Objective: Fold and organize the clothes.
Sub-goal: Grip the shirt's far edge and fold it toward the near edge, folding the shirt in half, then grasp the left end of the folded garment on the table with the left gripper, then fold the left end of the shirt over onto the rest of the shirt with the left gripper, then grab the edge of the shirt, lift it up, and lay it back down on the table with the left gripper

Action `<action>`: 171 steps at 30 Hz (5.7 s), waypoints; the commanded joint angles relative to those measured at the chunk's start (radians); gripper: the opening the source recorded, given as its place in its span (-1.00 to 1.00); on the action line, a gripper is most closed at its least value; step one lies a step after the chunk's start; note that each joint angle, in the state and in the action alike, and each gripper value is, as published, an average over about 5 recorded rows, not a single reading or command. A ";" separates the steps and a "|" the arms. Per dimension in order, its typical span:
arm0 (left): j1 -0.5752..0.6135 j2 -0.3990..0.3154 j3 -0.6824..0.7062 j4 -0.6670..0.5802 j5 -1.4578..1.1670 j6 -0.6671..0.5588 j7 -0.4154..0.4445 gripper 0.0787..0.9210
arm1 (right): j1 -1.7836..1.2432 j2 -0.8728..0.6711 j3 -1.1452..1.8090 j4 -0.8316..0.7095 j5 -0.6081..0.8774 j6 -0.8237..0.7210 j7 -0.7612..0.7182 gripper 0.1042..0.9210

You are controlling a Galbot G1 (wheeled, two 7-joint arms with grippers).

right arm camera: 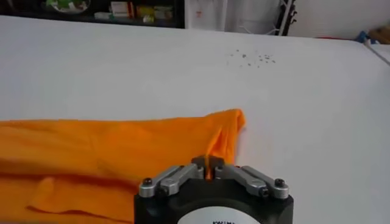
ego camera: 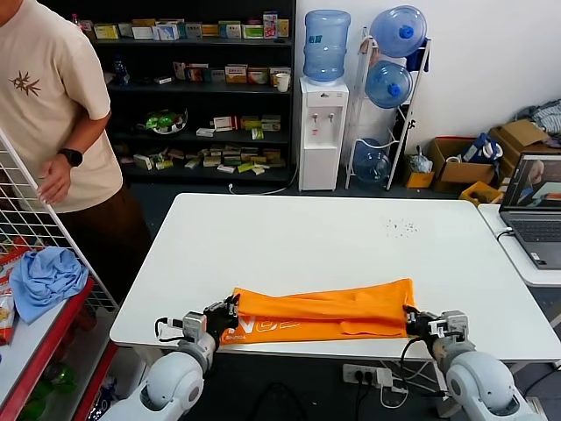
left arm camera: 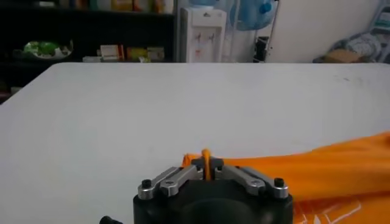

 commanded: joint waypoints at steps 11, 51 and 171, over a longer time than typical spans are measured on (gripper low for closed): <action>0.078 -0.016 -0.029 0.008 -0.026 -0.011 -0.020 -0.01 | -0.098 0.004 0.027 0.106 -0.013 0.024 0.007 0.09; -0.076 0.343 -0.253 0.227 0.045 -0.027 0.018 -0.89 | -0.099 0.028 0.019 0.155 -0.040 0.084 0.032 0.76; -0.088 0.539 -0.272 0.242 -0.097 0.172 0.082 -0.88 | 0.122 0.130 -0.143 -0.039 -0.207 0.227 0.067 0.76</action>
